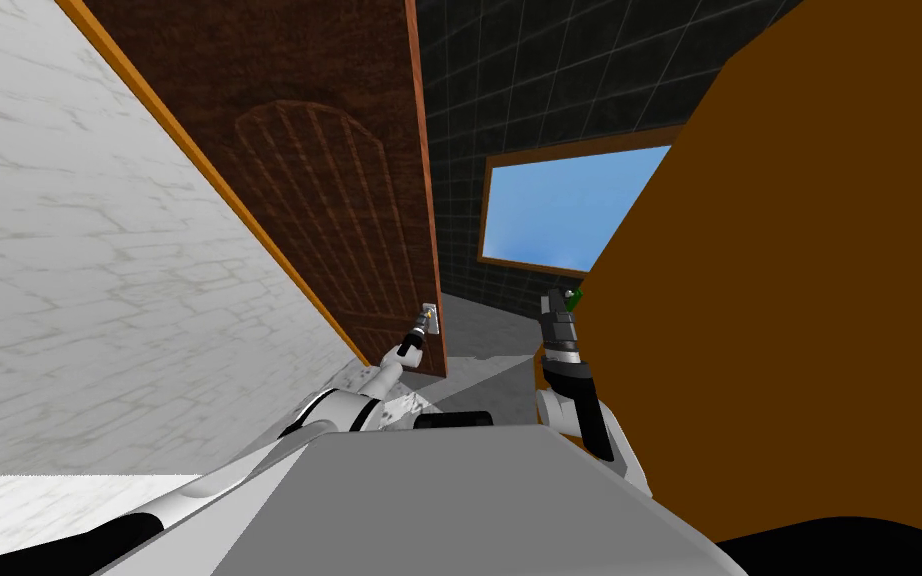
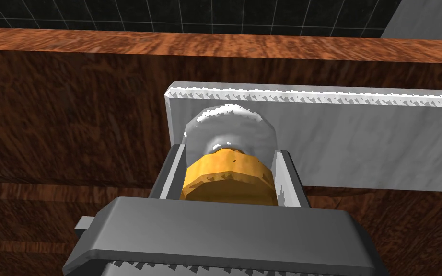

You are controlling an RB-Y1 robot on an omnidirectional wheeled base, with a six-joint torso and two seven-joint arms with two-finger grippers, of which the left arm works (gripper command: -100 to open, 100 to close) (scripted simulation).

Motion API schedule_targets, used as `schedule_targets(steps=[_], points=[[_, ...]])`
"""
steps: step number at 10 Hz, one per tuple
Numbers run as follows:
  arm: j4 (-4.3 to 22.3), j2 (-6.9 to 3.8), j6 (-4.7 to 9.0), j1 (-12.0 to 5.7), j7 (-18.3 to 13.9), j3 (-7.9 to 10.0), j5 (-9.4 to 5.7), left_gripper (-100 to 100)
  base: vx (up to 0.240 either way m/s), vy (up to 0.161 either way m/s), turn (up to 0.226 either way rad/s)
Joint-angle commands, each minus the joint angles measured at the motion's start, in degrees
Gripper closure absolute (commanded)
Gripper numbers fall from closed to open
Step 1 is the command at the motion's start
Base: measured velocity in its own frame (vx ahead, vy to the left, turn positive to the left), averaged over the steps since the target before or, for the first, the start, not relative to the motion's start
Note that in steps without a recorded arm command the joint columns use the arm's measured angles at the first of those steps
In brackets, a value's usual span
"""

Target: Push the door open

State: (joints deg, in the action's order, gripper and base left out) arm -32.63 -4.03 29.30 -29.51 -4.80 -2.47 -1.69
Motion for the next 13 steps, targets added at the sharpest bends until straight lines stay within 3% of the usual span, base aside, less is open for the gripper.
schedule_targets(steps=[1, 3, 6, 7, 10, 13], points=[[0.6, -0.87, 0.32, -0.79, 0.4, 1.23, -0.44, 100, 0.189, -0.109, 0.038], [0.7, -1.28, 0.28, -0.74, 1.0, 2.37, -0.85, 100, 0.195, -0.116, 0.067], [0.7, -1.28, 0.28, -0.74, 1.0, 2.37, -0.85, 100, 0.065, -0.029, 0.006], [0.7, -1.68, 0.22, -0.69, 1.6, 3.61, -1.30, 100, 0.097, -0.055, 0.070], [1.2, -1.87, 0.20, -0.66, 1.9, 4.27, -1.53, 100, 0.122, -0.114, 0.066], [0.9, -2.40, 0.11, -0.57, 2.9, 6.29, -2.26, 100, 0.138, -0.094, 0.054]])
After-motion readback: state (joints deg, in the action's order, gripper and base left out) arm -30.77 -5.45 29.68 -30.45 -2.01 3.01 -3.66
